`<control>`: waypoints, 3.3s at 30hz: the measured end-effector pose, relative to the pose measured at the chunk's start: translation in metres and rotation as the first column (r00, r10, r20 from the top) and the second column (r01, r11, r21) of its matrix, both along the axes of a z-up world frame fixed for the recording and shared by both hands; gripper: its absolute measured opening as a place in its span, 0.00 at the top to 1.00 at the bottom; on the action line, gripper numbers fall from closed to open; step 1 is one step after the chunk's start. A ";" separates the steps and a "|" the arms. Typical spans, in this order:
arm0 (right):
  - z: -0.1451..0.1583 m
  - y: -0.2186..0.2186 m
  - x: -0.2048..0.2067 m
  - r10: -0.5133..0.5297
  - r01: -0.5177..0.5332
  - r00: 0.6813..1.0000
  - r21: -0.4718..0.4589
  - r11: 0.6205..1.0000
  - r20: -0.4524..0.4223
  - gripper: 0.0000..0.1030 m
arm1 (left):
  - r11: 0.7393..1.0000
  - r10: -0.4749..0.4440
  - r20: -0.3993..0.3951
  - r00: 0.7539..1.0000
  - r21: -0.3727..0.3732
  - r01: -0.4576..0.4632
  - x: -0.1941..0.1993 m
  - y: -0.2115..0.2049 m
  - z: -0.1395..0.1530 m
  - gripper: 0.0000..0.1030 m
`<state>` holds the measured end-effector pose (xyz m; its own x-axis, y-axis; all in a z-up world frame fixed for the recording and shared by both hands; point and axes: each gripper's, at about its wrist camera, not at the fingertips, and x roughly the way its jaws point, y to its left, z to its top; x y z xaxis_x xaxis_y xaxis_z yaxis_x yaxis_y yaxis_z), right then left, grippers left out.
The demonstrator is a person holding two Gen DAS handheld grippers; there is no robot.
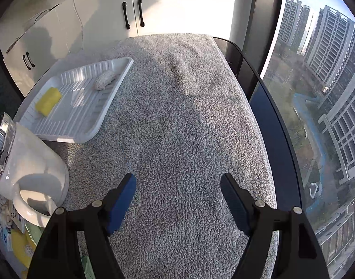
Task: Organize soft objects
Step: 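Move both open grippers back toward the remaining objects on the towel, then grasp the blue Vinda tissue pack with the left gripper while the right gripper grasps the tan peanut-shaped sponge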
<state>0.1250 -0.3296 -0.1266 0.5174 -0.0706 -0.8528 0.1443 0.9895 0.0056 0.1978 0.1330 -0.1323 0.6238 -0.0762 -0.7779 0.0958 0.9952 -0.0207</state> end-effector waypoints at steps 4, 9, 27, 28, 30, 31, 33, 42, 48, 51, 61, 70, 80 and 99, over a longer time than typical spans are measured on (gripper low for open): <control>-0.002 -0.008 -0.028 -0.022 0.022 1.000 -0.007 1.000 -0.005 0.25 | 0.999 0.038 -0.018 0.999 -0.002 -0.038 -0.026 0.018 -0.006 0.26; 0.001 -0.008 -0.070 -0.039 0.039 0.999 -0.003 0.999 -0.003 0.25 | 0.999 0.049 -0.040 0.998 0.003 -0.049 -0.069 0.032 -0.010 0.26; -0.003 0.097 -0.186 0.197 -0.197 0.980 -0.010 0.980 -0.036 0.25 | 0.999 -0.041 -0.125 0.991 -0.030 0.038 -0.193 0.022 -0.018 0.26; -0.002 0.102 -0.189 0.206 -0.206 0.978 -0.001 0.978 -0.030 0.25 | 0.998 -0.060 -0.126 0.990 -0.041 0.056 -0.197 0.015 -0.017 0.26; 0.001 0.117 -0.193 0.239 -0.239 0.971 0.009 0.971 -0.019 0.25 | 0.996 -0.093 -0.115 0.989 -0.030 0.090 -0.203 0.002 -0.014 0.26; 0.002 0.123 -0.195 0.251 -0.251 0.968 0.011 0.968 -0.013 0.25 | 0.994 -0.111 -0.103 0.988 -0.023 0.109 -0.206 -0.006 -0.013 0.26; 0.003 0.135 -0.196 0.280 -0.280 0.960 0.017 0.960 -0.007 0.25 | 0.989 -0.150 -0.087 0.985 -0.002 0.151 -0.210 -0.019 -0.010 0.26; 0.002 0.185 -0.193 0.404 -0.404 0.915 0.036 0.914 0.009 0.25 | 0.956 -0.292 -0.079 0.953 -0.012 0.292 -0.209 -0.065 -0.007 0.26; 0.002 0.203 -0.188 0.443 -0.444 0.896 0.080 0.892 0.026 0.25 | 0.939 -0.344 -0.100 0.934 -0.060 0.339 -0.194 -0.084 -0.015 0.24; -0.002 0.212 -0.185 0.457 -0.457 0.889 0.075 0.886 0.018 0.25 | 0.943 -0.332 -0.094 0.939 -0.064 0.327 -0.184 -0.087 -0.020 0.24; -0.014 0.234 -0.170 0.452 -0.451 0.892 0.082 0.889 0.003 0.25 | 0.951 -0.306 -0.069 0.949 -0.069 0.302 -0.167 -0.084 -0.024 0.18; -0.019 0.236 -0.169 0.442 -0.440 0.897 0.095 0.893 -0.007 0.25 | 0.948 -0.314 -0.077 0.946 -0.086 0.307 -0.160 -0.098 -0.022 0.14; -0.022 0.233 -0.167 0.438 -0.435 0.899 0.101 0.895 -0.010 0.28 | 0.960 -0.261 -0.051 0.964 -0.121 0.254 -0.158 -0.093 -0.023 0.14; -0.011 0.228 -0.182 0.439 -0.440 0.898 0.061 0.896 0.017 0.66 | 0.968 -0.211 -0.012 0.977 -0.138 0.208 -0.184 -0.064 -0.002 0.37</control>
<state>-0.0569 -0.1020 -0.1376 0.4858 0.2171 -0.8467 -0.3053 0.9498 0.0684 0.0141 0.0693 -0.1347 0.5619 -0.3088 -0.7674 0.2993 0.9408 -0.1594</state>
